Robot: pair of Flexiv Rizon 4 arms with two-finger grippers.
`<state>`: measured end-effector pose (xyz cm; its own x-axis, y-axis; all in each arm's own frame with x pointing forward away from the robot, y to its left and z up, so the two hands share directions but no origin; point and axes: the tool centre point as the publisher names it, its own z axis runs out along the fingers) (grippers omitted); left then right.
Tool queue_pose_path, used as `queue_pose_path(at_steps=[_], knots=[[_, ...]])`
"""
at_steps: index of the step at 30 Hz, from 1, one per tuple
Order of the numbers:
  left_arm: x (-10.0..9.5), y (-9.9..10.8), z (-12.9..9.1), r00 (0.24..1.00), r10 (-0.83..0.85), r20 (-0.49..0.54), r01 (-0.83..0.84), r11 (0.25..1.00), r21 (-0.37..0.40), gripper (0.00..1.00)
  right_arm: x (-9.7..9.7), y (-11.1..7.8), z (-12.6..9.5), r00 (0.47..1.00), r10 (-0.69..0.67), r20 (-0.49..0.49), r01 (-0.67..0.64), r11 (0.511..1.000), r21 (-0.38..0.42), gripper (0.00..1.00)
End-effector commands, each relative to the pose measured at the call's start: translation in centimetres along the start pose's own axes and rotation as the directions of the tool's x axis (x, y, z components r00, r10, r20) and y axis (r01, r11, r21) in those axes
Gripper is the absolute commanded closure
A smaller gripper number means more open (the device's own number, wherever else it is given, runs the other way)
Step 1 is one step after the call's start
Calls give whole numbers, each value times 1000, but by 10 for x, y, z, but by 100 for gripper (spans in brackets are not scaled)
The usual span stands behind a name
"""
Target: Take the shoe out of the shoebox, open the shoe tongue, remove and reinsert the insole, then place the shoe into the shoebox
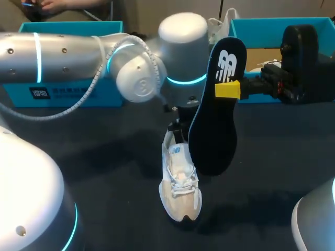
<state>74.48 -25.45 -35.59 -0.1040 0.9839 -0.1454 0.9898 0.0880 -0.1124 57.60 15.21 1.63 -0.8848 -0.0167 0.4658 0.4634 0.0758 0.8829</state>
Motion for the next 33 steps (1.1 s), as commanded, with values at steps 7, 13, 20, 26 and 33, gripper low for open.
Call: queue_pose_path(at_steps=[7, 13, 20, 26, 33], knots=[[28, -6, -98, 922, 22, 387, 2, 998, -61, 0, -2, 1, 2, 1000, 0, -2, 0, 1000, 2, 100], [33, -11, -139, 781, 65, 621, -28, 997, -69, 0, -2, 1, 2, 1000, 0, -2, 0, 1000, 2, 100], [29, -13, -167, 644, 91, 760, -75, 996, -55, 0, -2, 1, 2, 1000, 0, -2, 0, 1000, 2, 100], [30, -14, -188, 538, 117, 835, -124, 990, -59, 0, -2, 1, 2, 1000, 0, -2, 0, 1000, 2, 100], [28, -14, -207, 405, 164, 899, -173, 980, -101, 0, -2, 1, 2, 1000, 0, -2, 0, 1000, 2, 100]])
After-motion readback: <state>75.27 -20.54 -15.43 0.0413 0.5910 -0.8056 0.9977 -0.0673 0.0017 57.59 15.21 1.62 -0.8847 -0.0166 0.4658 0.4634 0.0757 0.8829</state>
